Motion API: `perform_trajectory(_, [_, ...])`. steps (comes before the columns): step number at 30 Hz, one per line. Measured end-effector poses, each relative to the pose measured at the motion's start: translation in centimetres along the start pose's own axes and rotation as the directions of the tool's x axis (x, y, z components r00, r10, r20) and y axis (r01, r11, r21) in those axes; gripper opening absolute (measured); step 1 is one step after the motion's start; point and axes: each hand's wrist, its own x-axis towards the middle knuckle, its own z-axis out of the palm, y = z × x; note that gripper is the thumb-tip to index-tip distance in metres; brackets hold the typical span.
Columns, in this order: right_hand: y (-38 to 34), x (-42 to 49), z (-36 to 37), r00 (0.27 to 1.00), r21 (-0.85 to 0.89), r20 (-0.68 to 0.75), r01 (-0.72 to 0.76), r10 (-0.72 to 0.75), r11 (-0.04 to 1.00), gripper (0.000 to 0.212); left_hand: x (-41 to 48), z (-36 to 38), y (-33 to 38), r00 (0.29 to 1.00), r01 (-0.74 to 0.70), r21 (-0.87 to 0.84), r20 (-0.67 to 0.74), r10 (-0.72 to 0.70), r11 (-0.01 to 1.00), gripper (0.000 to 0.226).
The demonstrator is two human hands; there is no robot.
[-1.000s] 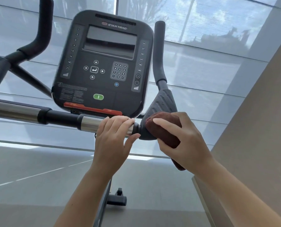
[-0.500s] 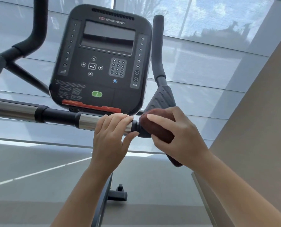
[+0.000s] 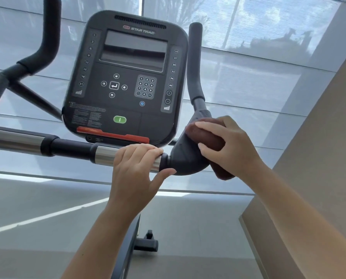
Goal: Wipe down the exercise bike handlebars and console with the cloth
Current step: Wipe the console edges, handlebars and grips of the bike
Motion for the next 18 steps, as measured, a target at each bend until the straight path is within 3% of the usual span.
perform_trajectory(6, [0.9, -0.6, -1.6, 0.995, 0.107, 0.039, 0.084, -0.088, 0.991, 0.042, 0.2, 0.7, -0.6, 0.998, -0.023, -0.051, -0.066, 0.019, 0.998, 0.047])
perform_trajectory(9, [1.9, 3.6, -1.1, 0.994, 0.077, -0.105, 0.049, -0.040, 0.996, 0.040, 0.2, 1.0, -0.8, 0.995, -0.028, -0.046, -0.093, 0.023, 0.999, 0.047])
perform_trajectory(14, [2.3, 6.4, 0.2, 0.993, 0.055, 0.040, -0.115, 0.113, 0.992, 0.037, 0.0, 1.0, -0.8, 0.993, -0.030, -0.044, -0.118, 0.025, 0.999, 0.046])
perform_trajectory(18, [1.4, 1.9, -0.5, 0.996, 0.058, 0.017, -0.088, 0.087, 0.994, 0.043, -0.1, 1.2, -0.8, 0.992, -0.029, -0.043, -0.125, 0.023, 0.999, 0.047])
